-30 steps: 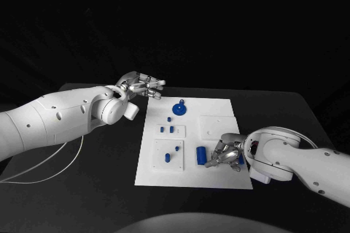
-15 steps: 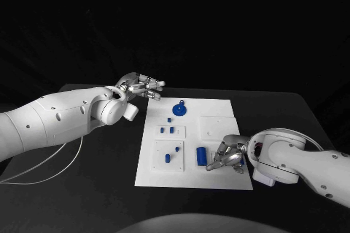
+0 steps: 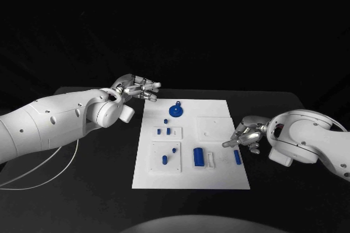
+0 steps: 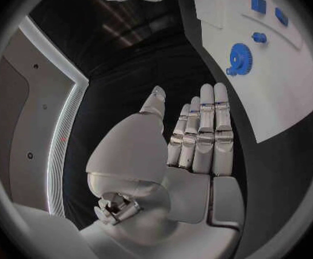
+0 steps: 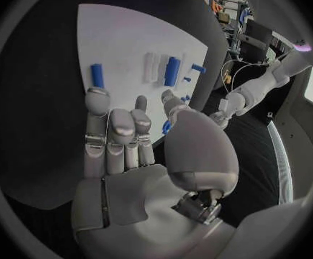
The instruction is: Assemble the parts on the task board
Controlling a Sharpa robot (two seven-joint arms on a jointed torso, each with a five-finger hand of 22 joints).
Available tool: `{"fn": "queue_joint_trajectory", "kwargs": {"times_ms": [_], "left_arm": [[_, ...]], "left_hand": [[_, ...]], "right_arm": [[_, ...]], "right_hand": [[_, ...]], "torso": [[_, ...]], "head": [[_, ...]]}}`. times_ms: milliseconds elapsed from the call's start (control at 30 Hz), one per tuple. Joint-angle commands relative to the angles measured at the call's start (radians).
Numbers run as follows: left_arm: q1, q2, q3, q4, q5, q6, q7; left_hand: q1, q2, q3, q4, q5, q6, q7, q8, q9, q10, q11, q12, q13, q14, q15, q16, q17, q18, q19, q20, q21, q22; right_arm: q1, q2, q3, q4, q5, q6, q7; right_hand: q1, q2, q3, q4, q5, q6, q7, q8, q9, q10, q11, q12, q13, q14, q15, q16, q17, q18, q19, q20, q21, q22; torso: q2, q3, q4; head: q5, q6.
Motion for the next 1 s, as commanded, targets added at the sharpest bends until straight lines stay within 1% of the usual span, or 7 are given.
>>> {"fn": "queue_joint_trajectory", "kwargs": {"times_ms": [33,200,467,500,633,767,1000], "left_arm": [[-0.001,0.001,0.001,0.002,-0.002,0.003,0.018],[-0.001,0.000,0.001,0.003,-0.002,0.001,0.021],[-0.001,0.001,0.000,0.002,-0.002,0.003,0.022],[-0.001,0.001,0.000,0.002,-0.002,0.003,0.022],[-0.001,0.001,0.000,0.002,-0.002,0.003,0.021],[-0.001,0.001,0.000,0.002,-0.002,0.003,0.021],[-0.001,0.000,0.000,0.003,-0.002,0.005,0.020]], "left_hand": [[-0.006,0.001,-0.001,0.002,-0.002,-0.001,-0.001,-0.003,0.001,-0.008,-0.001,-0.001,0.002,-0.002,-0.001,0.002,0.001,-0.018,0.006,0.002,0.006,-0.001],[-0.006,0.001,-0.001,0.001,-0.002,0.001,-0.002,-0.003,0.001,-0.006,-0.001,-0.001,0.002,-0.002,-0.002,0.002,0.001,-0.018,0.007,0.001,0.006,-0.001],[-0.006,0.001,-0.001,0.001,-0.002,0.001,-0.002,-0.003,0.001,-0.006,-0.001,-0.001,0.002,-0.002,-0.002,0.002,0.001,-0.018,0.007,0.001,0.006,-0.001],[-0.006,0.001,-0.001,0.001,-0.002,0.001,-0.002,-0.003,0.001,-0.006,-0.001,-0.001,0.002,-0.002,-0.002,0.002,0.001,-0.018,0.007,0.001,0.006,-0.001],[-0.006,0.001,-0.001,0.001,-0.002,0.001,-0.002,-0.003,0.001,-0.006,-0.001,-0.001,0.002,-0.002,-0.002,0.002,0.001,-0.018,0.007,0.001,0.006,-0.001],[-0.008,0.001,-0.002,0.001,-0.003,0.000,-0.001,-0.003,0.001,-0.006,-0.001,-0.001,0.002,-0.001,-0.002,0.002,0.001,-0.019,0.007,0.001,0.006,-0.001],[-0.008,0.001,-0.002,0.001,-0.003,0.000,-0.001,-0.003,0.001,-0.006,-0.001,-0.001,0.002,-0.001,-0.002,0.002,0.001,-0.019,0.007,0.001,0.006,-0.001]], "right_arm": [[-0.001,-0.016,0.005,-0.022,-0.008,0.049,0.027],[-0.001,-0.040,0.009,-0.051,-0.063,0.084,0.021],[-0.003,-0.052,0.008,-0.075,-0.096,0.136,-0.004],[-0.006,-0.052,0.007,-0.076,-0.098,0.140,-0.007],[-0.023,-0.046,0.004,-0.077,-0.109,0.142,-0.017],[-0.037,-0.036,0.000,-0.078,-0.114,0.135,-0.023],[-0.058,-0.020,-0.007,-0.073,-0.117,0.122,-0.030]], "right_hand": [[-0.001,0.013,0.007,0.008,0.007,0.001,-0.001,-0.002,-0.011,0.006,0.002,0.006,0.003,0.003,-0.002,0.006,0.000,-0.008,0.045,-0.005,0.003,0.002],[0.004,0.012,0.030,0.005,0.000,0.002,0.001,-0.002,-0.055,0.007,0.003,0.006,0.006,0.002,-0.001,0.011,-0.001,-0.008,0.045,-0.004,-0.001,0.002],[-0.007,0.014,0.040,0.004,-0.002,0.011,-0.002,0.000,-0.065,0.007,0.002,0.003,0.006,0.002,-0.002,0.014,0.000,-0.009,0.045,-0.005,0.000,0.004],[-0.009,0.012,0.040,0.007,-0.002,0.015,-0.004,0.001,-0.052,0.007,0.001,0.003,0.006,0.001,-0.002,0.014,-0.001,-0.010,0.044,-0.005,-0.002,0.004],[-0.020,0.003,0.037,0.033,-0.005,0.017,-0.008,0.001,0.034,0.007,-0.002,-0.003,0.002,0.001,-0.005,0.014,0.000,-0.012,0.045,-0.008,-0.002,0.005],[-0.032,-0.004,0.039,0.057,-0.006,0.012,-0.006,0.000,0.051,0.007,-0.001,-0.002,0.004,0.001,-0.005,0.013,-0.001,-0.012,0.045,-0.008,-0.003,0.005],[-0.036,-0.012,0.036,0.074,-0.007,0.009,-0.005,-0.001,0.063,0.006,-0.001,-0.003,0.005,0.001,-0.005,0.013,0.000,-0.012,0.045,-0.009,-0.002,0.005]], "torso": [[0.000,-0.0005,-0.0002],[0.001,0.0004,-0.0009],[0.001,-0.0003,0.0005],[0.001,-0.0002,0.0004],[0.002,-0.0004,0.0020],[0.001,0.0001,0.0018],[0.001,-0.0006,0.0012]], "head": [[-0.011,0.004],[-0.018,0.006],[-0.023,0.007],[-0.024,0.006],[-0.026,0.007],[-0.025,0.005],[-0.024,0.002]]}}
